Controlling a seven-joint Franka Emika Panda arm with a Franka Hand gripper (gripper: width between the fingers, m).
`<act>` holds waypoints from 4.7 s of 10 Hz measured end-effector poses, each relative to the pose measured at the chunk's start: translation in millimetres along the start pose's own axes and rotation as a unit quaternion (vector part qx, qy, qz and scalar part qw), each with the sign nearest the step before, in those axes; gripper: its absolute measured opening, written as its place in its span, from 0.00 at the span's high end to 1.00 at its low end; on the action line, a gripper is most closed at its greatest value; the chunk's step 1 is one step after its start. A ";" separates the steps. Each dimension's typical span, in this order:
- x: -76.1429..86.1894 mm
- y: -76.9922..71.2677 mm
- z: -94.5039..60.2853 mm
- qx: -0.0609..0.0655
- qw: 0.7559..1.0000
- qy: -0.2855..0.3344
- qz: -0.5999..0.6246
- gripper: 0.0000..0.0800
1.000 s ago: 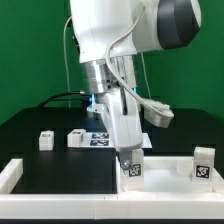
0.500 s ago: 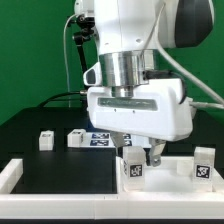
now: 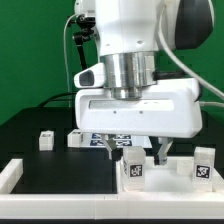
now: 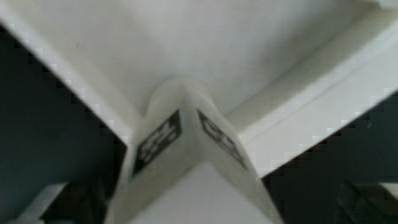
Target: Assemble square table
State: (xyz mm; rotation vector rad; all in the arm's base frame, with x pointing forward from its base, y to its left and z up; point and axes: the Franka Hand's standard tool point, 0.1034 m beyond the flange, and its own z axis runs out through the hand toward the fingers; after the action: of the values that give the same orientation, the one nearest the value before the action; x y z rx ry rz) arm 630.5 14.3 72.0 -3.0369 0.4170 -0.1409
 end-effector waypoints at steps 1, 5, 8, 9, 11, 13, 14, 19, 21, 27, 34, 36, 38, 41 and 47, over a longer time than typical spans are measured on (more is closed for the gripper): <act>0.9 10.2 1.5 0.002 0.998 -0.005 -0.070 0.19; 2.9 17.3 1.9 0.001 0.998 -0.001 -0.059 0.54; 2.4 15.6 2.3 0.004 0.999 -0.002 0.043 0.64; 2.1 14.7 2.4 0.004 0.995 -0.002 0.098 0.64; 0.4 14.3 1.3 -0.004 0.954 -0.011 0.300 0.64; 0.0 13.7 3.6 0.013 0.846 -0.056 0.530 0.64; 0.4 16.4 4.2 0.028 0.809 -0.066 0.583 0.64; -0.8 15.1 4.8 0.027 0.778 -0.066 0.624 0.38; -3.9 9.2 7.2 0.037 0.893 -0.031 0.448 0.20; -5.8 4.5 9.5 0.014 0.996 -0.008 0.084 0.19; -6.3 10.3 11.3 0.012 0.978 -0.010 0.207 0.64; -3.3 11.6 10.6 0.003 0.933 -0.033 0.359 0.64; -0.8 9.9 11.4 -0.006 0.859 -0.073 0.507 0.64; -0.6 4.7 13.5 -0.012 0.723 -0.094 0.685 0.64; -2.7 3.3 14.0 -0.027 0.681 -0.086 0.727 0.21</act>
Offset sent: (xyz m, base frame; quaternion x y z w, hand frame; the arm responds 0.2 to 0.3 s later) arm 0.0000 0.0000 0.0000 0.0000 0.0000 0.0650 0.9979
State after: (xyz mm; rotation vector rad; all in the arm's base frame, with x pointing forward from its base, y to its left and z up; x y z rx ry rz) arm 628.5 12.7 57.6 -1.7707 2.4753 0.2572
